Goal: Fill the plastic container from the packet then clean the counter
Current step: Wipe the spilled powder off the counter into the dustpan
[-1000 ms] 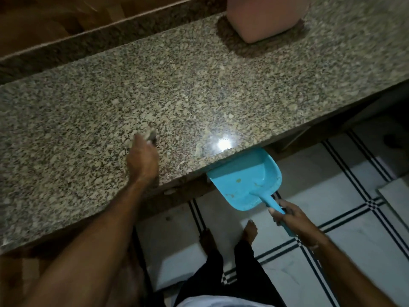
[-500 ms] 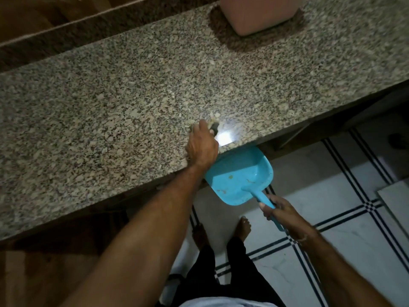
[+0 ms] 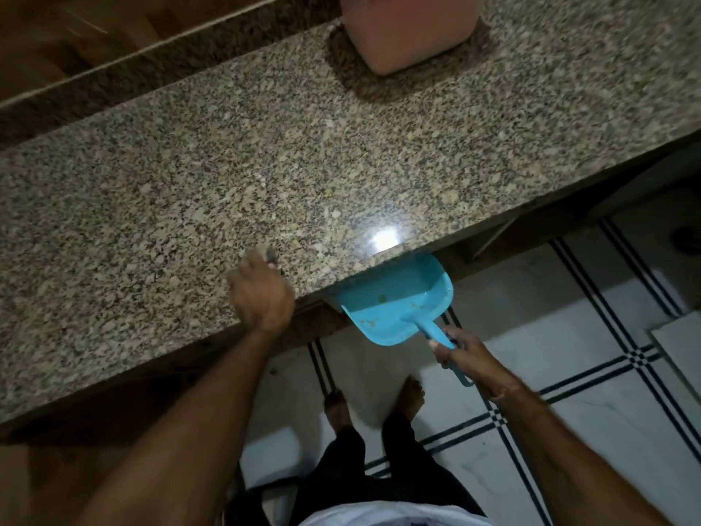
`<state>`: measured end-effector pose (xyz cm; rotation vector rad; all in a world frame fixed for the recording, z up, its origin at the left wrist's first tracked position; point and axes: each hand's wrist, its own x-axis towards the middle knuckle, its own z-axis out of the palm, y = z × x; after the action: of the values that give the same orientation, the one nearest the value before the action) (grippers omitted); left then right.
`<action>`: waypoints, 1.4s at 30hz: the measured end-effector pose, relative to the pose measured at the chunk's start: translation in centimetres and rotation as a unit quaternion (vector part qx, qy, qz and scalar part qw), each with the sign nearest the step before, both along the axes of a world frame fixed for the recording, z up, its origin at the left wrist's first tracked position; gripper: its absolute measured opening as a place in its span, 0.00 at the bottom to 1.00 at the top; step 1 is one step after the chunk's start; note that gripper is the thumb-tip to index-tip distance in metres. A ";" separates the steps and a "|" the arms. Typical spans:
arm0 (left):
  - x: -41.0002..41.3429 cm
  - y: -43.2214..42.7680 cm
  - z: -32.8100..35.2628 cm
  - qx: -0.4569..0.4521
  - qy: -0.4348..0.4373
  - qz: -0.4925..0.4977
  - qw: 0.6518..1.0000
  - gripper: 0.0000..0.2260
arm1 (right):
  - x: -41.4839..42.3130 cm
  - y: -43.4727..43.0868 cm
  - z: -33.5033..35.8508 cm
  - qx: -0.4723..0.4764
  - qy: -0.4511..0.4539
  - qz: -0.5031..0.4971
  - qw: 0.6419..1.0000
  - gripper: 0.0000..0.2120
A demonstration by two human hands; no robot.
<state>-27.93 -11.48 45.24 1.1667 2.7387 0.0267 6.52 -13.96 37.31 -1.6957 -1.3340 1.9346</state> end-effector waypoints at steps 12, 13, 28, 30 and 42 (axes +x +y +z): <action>4.2 6.3 0.5 0.172 -0.094 0.006 0.981 0.11 | 2.5 2.1 0.1 -0.007 -0.008 -0.031 0.999 0.09; 1.8 5.4 0.7 0.179 -0.077 0.041 0.980 0.11 | 2.6 2.1 0.2 -0.006 -0.008 -0.030 1.000 0.09; 2.7 6.1 -2.6 0.077 -0.064 -0.329 0.939 0.19 | -2.1 -0.6 0.4 -0.021 -0.057 -0.071 0.996 0.13; 0.1 6.2 -1.2 0.125 -0.114 -0.333 0.927 0.14 | -3.0 -1.4 0.6 -0.020 -0.055 -0.084 0.995 0.08; -12.9 11.2 -2.3 0.043 0.022 -0.070 0.996 0.28 | -8.4 -4.2 2.3 -0.028 -0.076 -0.144 0.986 0.06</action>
<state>-40.87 -0.25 42.97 1.3958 2.7108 0.1050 -1.83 -18.16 39.64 -1.9736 -1.0203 1.7240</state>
